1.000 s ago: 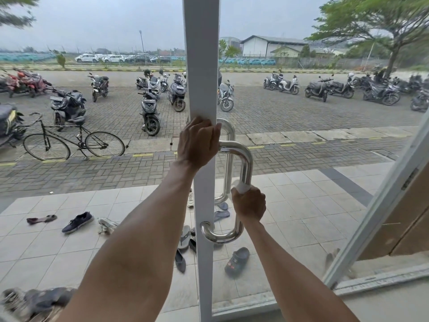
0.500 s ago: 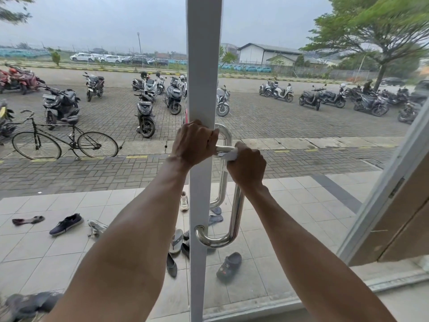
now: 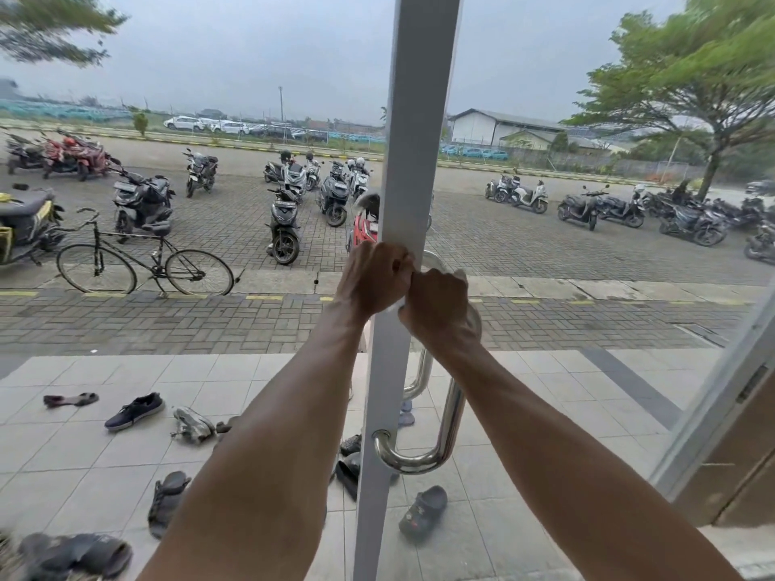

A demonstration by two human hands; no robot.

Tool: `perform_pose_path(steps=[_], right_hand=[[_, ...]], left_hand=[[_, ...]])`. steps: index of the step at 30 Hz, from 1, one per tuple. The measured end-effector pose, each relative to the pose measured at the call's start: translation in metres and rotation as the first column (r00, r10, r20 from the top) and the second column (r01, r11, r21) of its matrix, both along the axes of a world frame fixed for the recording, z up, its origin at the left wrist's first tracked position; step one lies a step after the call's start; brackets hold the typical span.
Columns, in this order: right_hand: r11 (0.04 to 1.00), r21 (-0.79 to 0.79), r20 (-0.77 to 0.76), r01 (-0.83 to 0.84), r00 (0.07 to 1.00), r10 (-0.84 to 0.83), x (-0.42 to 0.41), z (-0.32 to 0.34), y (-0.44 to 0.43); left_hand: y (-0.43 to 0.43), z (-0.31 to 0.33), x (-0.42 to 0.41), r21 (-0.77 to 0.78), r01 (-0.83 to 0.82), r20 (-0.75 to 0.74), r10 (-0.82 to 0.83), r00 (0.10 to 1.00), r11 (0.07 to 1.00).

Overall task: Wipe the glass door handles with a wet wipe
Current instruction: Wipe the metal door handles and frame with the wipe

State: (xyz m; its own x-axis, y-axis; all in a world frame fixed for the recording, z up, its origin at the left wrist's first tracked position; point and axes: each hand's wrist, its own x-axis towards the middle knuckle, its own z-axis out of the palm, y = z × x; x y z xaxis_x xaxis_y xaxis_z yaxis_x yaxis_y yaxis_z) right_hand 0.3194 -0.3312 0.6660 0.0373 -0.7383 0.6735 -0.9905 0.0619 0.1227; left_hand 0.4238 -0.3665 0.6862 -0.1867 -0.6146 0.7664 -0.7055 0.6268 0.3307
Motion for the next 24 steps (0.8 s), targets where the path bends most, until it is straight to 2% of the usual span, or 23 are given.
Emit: perform_pose_path(steps=[3,7,11,16,19,24], right_hand=[[1.0,0.022,0.095,0.001,0.995,-0.003,0.009,0.001,-0.002],[0.999,0.022,0.09,-0.04,0.995,0.038,0.002,0.001,0.005],[0.999,-0.04,0.141,-0.036,0.989,0.041,-0.014,0.0,0.011],[0.999,0.024,0.242,0.021,0.97,-0.027,-0.037,-0.009,0.01],[1.0,0.011,0.52,-0.008,0.854,0.002,-0.058,-0.026,0.011],[0.996,0.036,0.867,-0.082,0.499,0.009,-0.074,-0.068,0.008]], left_hand=[[0.004,-0.008,-0.001,0.003,0.03,-0.088,-0.03,0.996,1.0],[0.007,-0.016,-0.008,-0.02,0.037,-0.182,-0.04,0.983,0.999],[0.012,-0.033,-0.012,-0.065,0.083,-0.139,-0.091,0.986,0.994],[0.02,-0.049,-0.024,-0.145,0.068,-0.136,-0.088,0.987,0.987],[0.024,-0.06,-0.03,-0.196,0.094,-0.17,-0.128,0.977,0.976],[0.028,-0.076,-0.038,-0.274,0.084,-0.144,-0.127,0.981,0.958]])
